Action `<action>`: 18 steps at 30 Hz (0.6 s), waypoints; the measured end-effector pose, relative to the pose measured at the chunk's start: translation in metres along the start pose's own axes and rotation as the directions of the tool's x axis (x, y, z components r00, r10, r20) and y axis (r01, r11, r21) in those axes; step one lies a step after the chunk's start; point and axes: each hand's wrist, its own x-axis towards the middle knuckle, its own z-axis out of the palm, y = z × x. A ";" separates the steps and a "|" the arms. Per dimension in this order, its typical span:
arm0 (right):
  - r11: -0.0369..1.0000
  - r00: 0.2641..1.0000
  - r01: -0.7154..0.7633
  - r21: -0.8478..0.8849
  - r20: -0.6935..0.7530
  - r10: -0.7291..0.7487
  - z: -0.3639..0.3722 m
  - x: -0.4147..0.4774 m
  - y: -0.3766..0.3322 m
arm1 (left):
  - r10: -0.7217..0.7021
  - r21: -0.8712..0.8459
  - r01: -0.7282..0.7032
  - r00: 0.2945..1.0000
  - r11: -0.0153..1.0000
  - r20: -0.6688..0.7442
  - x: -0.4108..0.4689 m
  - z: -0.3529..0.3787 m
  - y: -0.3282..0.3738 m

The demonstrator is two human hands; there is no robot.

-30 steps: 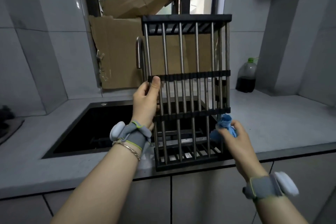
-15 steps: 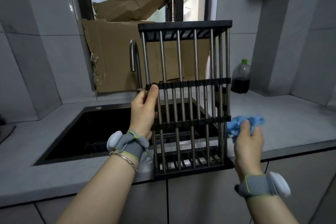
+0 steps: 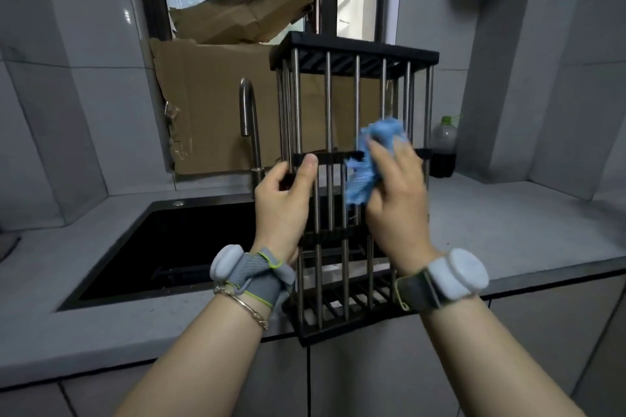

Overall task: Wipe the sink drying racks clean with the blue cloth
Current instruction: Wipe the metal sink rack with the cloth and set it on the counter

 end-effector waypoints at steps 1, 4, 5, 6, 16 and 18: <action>0.991 0.992 -0.121 0.062 -0.034 0.123 -0.004 0.001 0.006 | -0.012 0.015 0.011 1.000 1.000 0.016 -0.002 -0.001 -0.001; 0.946 0.948 -0.299 0.124 -0.078 0.310 -0.002 0.003 -0.001 | 0.026 -0.004 -0.026 0.999 1.000 0.021 -0.009 0.008 0.000; 0.963 0.965 -0.240 0.122 -0.077 0.250 0.001 0.001 -0.012 | 0.028 0.004 -0.028 1.000 1.000 0.011 -0.011 0.013 0.000; 0.983 0.987 -0.138 0.118 -0.071 0.147 0.008 -0.003 -0.027 | 0.022 -0.001 -0.022 1.000 1.000 -0.001 -0.010 0.016 0.000; 0.998 0.998 0.024 -0.050 -0.054 -0.027 -0.012 0.007 0.009 | -0.035 -0.066 0.032 0.999 0.997 -0.040 -0.006 0.005 0.008; 0.979 0.973 -0.202 -0.028 -0.119 0.197 -0.019 0.014 0.024 | -0.050 -0.095 0.048 0.999 0.994 -0.013 -0.005 0.002 0.009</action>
